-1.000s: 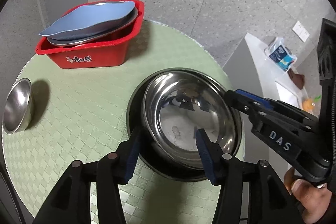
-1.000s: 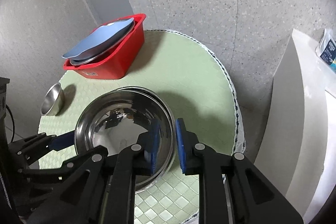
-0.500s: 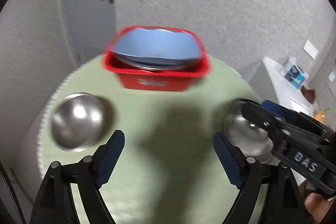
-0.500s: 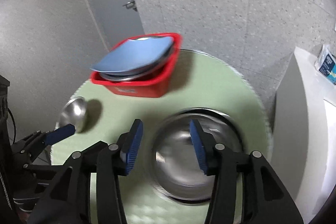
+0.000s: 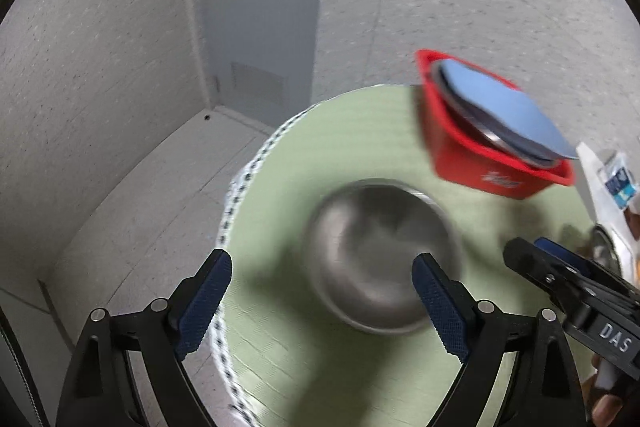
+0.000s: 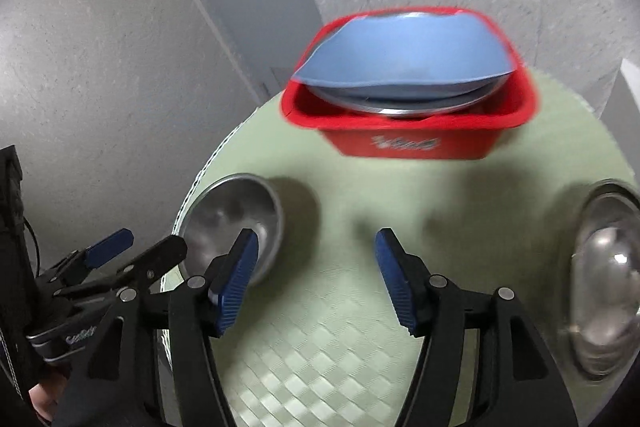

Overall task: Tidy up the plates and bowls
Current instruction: 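Open the right gripper and pull back from the stacked bowls, then grasp the rim of the stacked steel bowls with the right gripper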

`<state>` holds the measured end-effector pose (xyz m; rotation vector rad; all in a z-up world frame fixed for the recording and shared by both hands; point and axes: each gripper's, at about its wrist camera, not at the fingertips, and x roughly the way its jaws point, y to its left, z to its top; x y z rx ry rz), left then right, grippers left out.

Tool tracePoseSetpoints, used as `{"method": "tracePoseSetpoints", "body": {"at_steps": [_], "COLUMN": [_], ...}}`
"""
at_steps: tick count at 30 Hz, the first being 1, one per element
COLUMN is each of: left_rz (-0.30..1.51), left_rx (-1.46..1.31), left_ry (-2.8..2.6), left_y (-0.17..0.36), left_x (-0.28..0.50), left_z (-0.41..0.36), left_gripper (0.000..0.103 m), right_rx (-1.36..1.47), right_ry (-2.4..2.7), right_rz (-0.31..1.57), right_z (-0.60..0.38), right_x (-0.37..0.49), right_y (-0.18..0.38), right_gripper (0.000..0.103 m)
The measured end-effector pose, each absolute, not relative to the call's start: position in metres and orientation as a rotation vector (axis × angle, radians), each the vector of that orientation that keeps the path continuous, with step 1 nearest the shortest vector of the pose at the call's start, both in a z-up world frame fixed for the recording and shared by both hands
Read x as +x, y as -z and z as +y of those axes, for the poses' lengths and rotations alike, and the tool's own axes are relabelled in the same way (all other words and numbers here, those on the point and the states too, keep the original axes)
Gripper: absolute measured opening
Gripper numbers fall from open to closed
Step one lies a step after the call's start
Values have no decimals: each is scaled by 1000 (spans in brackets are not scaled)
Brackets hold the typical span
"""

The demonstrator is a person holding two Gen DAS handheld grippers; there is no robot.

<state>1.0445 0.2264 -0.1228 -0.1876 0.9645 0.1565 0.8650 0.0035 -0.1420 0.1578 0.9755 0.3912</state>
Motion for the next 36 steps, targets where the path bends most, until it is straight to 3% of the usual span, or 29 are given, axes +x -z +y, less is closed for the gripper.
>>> {"method": "tracePoseSetpoints", "body": {"at_steps": [2, 5, 9, 10, 12, 14, 25, 36], "left_rz": [988, 1039, 1081, 1086, 1085, 1079, 942, 809], "left_rx": [-198, -199, -187, -195, -201, -184, -99, 3], "left_ry": [-163, -153, -121, -107, -73, -53, -75, 51], "left_y": [132, 147, 158, 160, 159, 157, 108, 63], "left_x": [1049, 1062, 1075, 1077, 1081, 1084, 1045, 1029], "left_z": [233, 240, 239, 242, 239, 237, 199, 72], "left_gripper": [85, 72, 46, 38, 27, 13, 11, 12], "right_rx": [146, 125, 104, 98, 92, 91, 102, 150], "right_ry": [-398, -399, -410, -421, -447, -466, -488, -396], "right_rz": [1004, 1031, 1075, 1080, 1098, 1105, 1006, 870], "right_z": [14, 29, 42, 45, 50, 53, 16, -89], "right_x": [872, 879, 885, 887, 888, 887, 869, 835], "right_y": [151, 163, 178, 181, 185, 186, 151, 97], "right_gripper": [63, 63, 61, 58, 37, 29, 24, 24]}}
